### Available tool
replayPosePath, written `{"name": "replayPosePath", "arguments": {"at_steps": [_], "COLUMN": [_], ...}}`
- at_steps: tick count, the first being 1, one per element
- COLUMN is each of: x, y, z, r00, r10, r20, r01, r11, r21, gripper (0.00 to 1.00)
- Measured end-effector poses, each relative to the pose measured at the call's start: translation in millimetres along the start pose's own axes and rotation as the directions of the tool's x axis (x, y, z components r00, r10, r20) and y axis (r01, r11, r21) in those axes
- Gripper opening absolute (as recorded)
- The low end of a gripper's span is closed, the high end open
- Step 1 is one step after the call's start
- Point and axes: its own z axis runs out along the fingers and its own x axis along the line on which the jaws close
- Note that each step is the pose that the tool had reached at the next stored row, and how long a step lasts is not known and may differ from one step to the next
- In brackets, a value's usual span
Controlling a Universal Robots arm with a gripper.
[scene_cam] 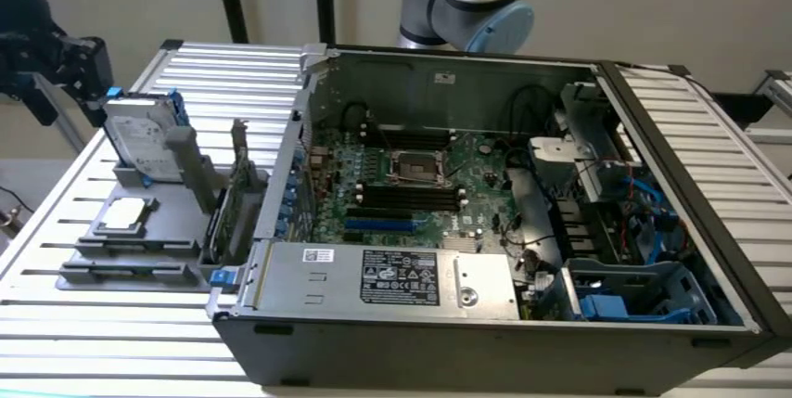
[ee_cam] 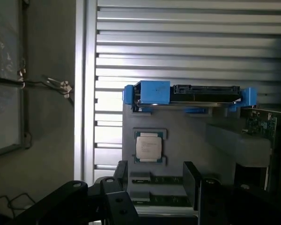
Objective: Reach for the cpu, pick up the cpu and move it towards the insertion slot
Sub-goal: 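Pick up the cpu and move it towards the insertion slot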
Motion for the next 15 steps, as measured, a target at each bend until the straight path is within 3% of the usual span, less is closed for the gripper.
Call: {"name": "replayPosePath", "arguments": {"at_steps": [15], "x": [0.0], "y": [-6.4], "z": [27.1], "r00": [1.0], "r10": [0.0], "r20": [-0.0001], "r01": [0.0], "r11": [1.0], "r21": [0.0], "gripper": [0.59]}}
